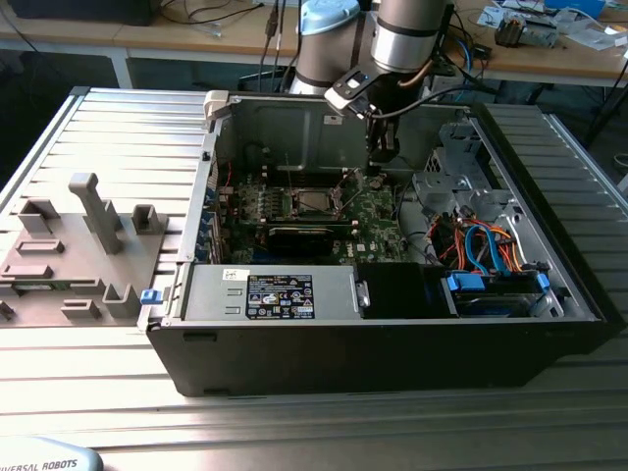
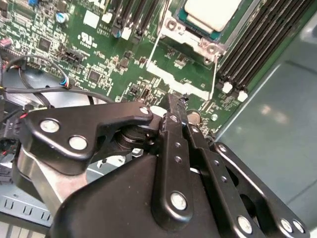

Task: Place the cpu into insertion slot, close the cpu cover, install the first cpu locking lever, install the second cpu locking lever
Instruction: 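Close the cpu cover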

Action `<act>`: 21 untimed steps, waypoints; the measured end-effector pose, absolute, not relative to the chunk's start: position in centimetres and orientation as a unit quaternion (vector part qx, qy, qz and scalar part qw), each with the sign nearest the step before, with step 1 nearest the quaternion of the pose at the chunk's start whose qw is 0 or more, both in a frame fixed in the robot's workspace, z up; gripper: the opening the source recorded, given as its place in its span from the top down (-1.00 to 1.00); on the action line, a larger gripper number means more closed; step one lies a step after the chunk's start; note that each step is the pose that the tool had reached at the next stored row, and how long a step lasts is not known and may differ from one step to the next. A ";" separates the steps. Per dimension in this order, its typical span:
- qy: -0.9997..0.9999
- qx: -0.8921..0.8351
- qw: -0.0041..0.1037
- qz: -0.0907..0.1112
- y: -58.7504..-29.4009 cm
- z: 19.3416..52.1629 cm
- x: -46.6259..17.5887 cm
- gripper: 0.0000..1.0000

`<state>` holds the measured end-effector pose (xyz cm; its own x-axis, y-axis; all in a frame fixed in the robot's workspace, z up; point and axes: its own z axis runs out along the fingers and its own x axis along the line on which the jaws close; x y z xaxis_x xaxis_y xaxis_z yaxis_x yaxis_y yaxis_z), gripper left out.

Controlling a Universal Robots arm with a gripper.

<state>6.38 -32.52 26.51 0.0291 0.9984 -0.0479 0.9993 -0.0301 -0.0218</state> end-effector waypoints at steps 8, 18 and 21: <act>0.696 0.717 0.008 -0.026 -32.5 25.7 5.0 0.79; 0.697 0.717 0.005 -0.022 -32.5 25.6 1.3 0.79; 0.697 0.717 0.004 -0.020 -32.5 25.5 0.4 0.79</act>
<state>0.43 -32.52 25.52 0.0287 0.9990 -0.0341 0.9993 -0.0295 -0.0232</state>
